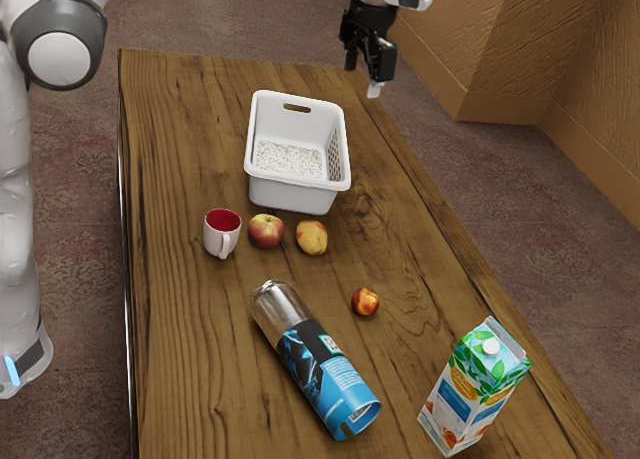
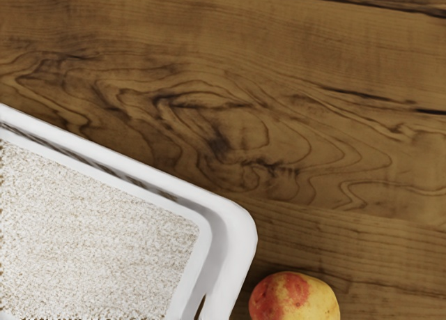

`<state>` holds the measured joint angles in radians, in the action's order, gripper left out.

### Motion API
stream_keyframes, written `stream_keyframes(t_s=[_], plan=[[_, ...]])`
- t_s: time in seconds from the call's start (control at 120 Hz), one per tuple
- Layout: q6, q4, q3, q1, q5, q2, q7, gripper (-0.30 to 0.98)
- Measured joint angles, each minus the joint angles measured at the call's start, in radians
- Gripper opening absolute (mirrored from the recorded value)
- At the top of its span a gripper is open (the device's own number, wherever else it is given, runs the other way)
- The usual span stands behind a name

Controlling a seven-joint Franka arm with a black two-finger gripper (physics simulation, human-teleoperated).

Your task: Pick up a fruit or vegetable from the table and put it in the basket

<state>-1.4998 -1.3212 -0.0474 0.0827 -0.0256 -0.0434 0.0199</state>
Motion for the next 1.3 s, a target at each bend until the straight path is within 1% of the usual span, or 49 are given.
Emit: stream_keyframes(t_s=[0.208,0.25,0.3,0.325,0.417,0.475,0.533,0.65,0.692,0.958,1.058,1.192,1.3], plan=[[0.005,0.011,0.0,-0.044,0.0,0.009,0.004,0.69],[0.012,0.046,0.0,-0.053,-0.001,0.018,0.003,0.69],[0.027,0.139,0.01,-0.054,-0.001,0.026,0.001,0.69],[0.033,0.171,0.031,-0.039,-0.001,0.028,0.0,0.69],[0.046,0.215,0.18,0.078,-0.011,0.028,-0.001,0.69],[0.048,0.219,0.228,0.097,-0.022,0.02,-0.002,0.69],[0.048,0.215,0.245,0.071,-0.029,-0.004,-0.003,0.69],[0.05,0.211,0.261,-0.049,-0.036,-0.075,-0.004,0.69],[0.05,0.211,0.264,-0.076,-0.037,-0.097,-0.005,0.68],[0.011,0.211,0.259,-0.067,-0.041,-0.246,-0.007,0.69],[-0.032,0.139,0.259,-0.07,-0.04,-0.258,-0.008,0.69],[-0.134,-0.016,0.266,-0.073,-0.033,-0.259,-0.008,0.69],[-0.221,-0.139,0.266,-0.073,-0.01,-0.259,-0.011,0.69]])
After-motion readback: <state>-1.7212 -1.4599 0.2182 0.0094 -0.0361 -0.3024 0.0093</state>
